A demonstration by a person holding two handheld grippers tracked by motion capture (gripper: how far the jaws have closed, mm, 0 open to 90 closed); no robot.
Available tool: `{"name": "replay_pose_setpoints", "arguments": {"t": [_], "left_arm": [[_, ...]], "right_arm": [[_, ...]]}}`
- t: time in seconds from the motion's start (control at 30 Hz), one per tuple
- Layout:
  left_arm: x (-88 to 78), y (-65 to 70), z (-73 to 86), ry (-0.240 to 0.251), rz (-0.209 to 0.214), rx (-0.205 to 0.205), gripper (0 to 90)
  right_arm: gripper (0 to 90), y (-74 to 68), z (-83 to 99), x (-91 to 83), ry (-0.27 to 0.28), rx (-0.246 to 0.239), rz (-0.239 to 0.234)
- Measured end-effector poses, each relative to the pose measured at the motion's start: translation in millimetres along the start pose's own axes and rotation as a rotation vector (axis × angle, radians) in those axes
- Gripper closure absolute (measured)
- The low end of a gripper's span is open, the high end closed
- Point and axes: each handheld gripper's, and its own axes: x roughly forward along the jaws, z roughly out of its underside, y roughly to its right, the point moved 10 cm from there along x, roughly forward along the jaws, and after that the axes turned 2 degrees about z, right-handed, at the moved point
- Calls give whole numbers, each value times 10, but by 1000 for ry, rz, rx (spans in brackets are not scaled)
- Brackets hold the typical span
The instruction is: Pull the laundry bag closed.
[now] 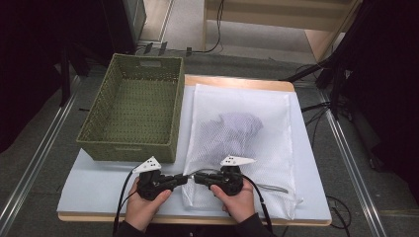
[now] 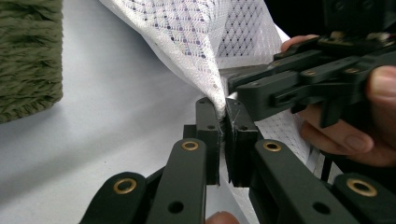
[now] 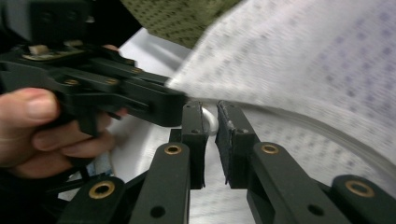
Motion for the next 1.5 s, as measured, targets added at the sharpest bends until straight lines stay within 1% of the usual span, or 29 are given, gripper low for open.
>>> {"name": "replay_pose_setpoints", "arguments": {"t": [0.1, 0.23, 0.37, 0.53, 0.6, 0.7, 0.9, 0.97, 1.03, 1.2, 1.37, 1.47, 1.5], "left_arm": [[5, 13, 1, -1, 2, 2, 862], [7, 21, 0, 0, 7, 1, 862], [17, 41, 0, 2, 16, 5, 862], [20, 62, -3, 8, 30, 8, 862], [20, 69, -5, 8, 27, 13, 862], [15, 62, -7, 8, 34, 12, 862], [19, 49, -1, 4, 16, 17, 862], [15, 49, -3, 5, 13, 20, 862], [6, 42, -6, 7, 6, 25, 862], [-16, 30, -16, 14, 7, 33, 862], [-3, 43, -11, 11, -2, 51, 861], [-4, 41, -15, 14, -14, 60, 861], [-11, 34, -16, 13, -19, 63, 861]], "right_arm": [[830, -46, -10, 5, 5, -10, -4], [855, -58, 7, 25, 1, -13, 6], [863, -63, 5, 34, 14, -25, 33], [854, -78, 7, 43, 20, -25, 47], [850, -85, 20, 60, 16, -39, 57], [873, -90, 21, 56, 21, -53, 70], [877, -87, 16, 20, 27, -73, 90], [877, -68, 19, 7, 28, -78, 112], [877, -53, 18, -8, 31, -75, 119], [878, 0, 10, -65, 39, -72, 143], [878, 2, 22, -109, 35, -104, 177], [878, -3, 32, -119, 33, -121, 188], [878, 5, 32, -127, 34, -125, 199]]}}
